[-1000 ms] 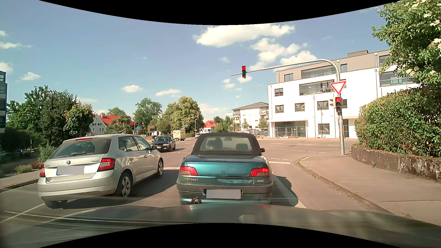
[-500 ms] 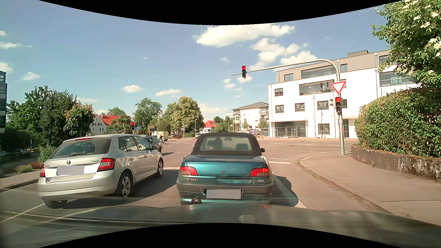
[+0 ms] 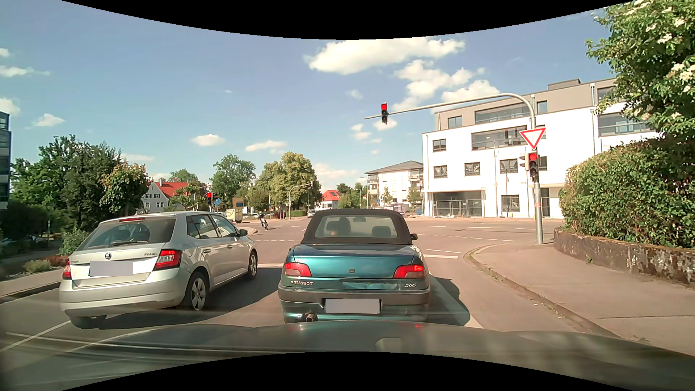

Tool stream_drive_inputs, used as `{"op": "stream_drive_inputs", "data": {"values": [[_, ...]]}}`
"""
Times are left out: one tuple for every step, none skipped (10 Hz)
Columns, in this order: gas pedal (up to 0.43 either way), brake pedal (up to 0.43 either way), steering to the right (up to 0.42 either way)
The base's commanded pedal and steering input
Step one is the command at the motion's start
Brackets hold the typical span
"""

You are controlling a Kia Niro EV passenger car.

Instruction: Follow the waypoints while adhering to traffic rules and regulations

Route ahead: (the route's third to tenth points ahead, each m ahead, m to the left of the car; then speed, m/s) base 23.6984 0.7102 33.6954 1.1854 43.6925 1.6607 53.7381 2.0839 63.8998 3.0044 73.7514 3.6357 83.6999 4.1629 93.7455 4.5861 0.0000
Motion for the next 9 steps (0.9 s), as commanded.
{"op": "stream_drive_inputs", "data": {"values": [[0.000, 0.634, 0.003], [0.000, 0.634, 0.003], [0.000, 0.634, 0.003], [0.000, 0.634, 0.003], [0.000, 0.634, 0.003], [0.000, 0.634, 0.003], [0.000, 0.634, 0.003], [0.000, 0.634, 0.003], [0.000, 0.634, 0.003]]}}
